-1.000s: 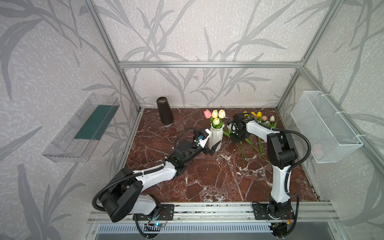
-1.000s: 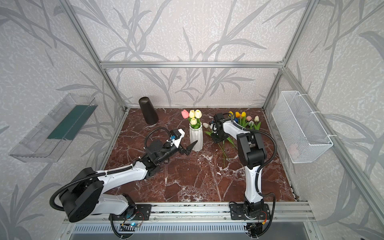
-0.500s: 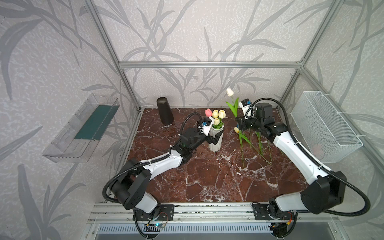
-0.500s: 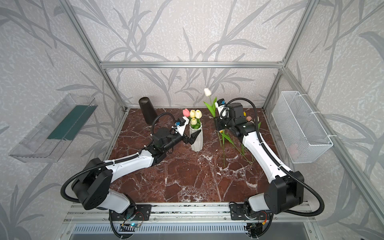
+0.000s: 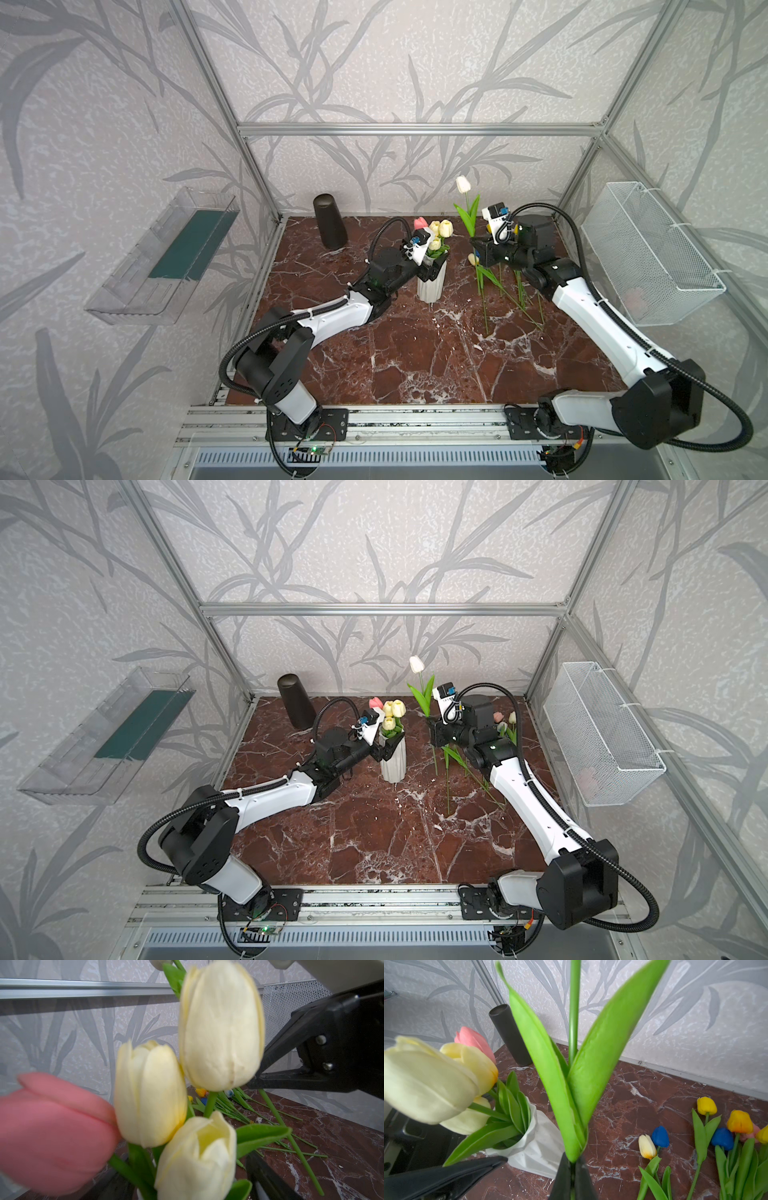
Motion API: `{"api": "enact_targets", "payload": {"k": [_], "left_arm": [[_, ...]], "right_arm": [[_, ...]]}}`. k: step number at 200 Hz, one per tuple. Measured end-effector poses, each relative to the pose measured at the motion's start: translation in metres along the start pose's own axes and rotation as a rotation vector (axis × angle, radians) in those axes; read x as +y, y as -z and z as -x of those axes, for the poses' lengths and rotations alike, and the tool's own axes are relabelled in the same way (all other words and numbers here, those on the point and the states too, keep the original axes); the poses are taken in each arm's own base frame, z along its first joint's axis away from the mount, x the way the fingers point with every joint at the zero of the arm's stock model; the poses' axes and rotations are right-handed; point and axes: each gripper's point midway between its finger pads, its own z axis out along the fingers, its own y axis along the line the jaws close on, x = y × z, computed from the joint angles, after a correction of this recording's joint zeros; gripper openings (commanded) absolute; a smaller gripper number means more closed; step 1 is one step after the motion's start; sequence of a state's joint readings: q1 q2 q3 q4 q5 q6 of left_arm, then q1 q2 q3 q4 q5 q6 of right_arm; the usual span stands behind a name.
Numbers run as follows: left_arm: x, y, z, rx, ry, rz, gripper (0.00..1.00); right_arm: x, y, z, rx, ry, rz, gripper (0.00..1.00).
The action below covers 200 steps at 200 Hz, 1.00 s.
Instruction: Arrange the flowers into the vase
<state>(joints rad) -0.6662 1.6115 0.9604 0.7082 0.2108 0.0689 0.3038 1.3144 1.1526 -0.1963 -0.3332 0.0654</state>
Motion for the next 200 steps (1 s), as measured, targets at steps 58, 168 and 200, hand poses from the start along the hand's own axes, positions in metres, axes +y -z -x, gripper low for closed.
{"api": "enact_targets", "payload": {"k": [58, 168, 200], "left_arm": [[0.006, -0.005, 0.000, -0.002, 0.005, 0.012, 0.49], [0.015, -0.004, 0.003, -0.017, 0.041, 0.031, 0.38], [0.021, -0.003, 0.005, -0.022, 0.051, 0.043, 0.37]], "right_arm": [[0.013, 0.017, 0.014, -0.080, 0.008, 0.038, 0.00], [0.024, 0.023, 0.032, -0.150, -0.002, 0.094, 0.00], [0.030, 0.023, 0.047, -0.202, -0.023, 0.134, 0.00]]}}
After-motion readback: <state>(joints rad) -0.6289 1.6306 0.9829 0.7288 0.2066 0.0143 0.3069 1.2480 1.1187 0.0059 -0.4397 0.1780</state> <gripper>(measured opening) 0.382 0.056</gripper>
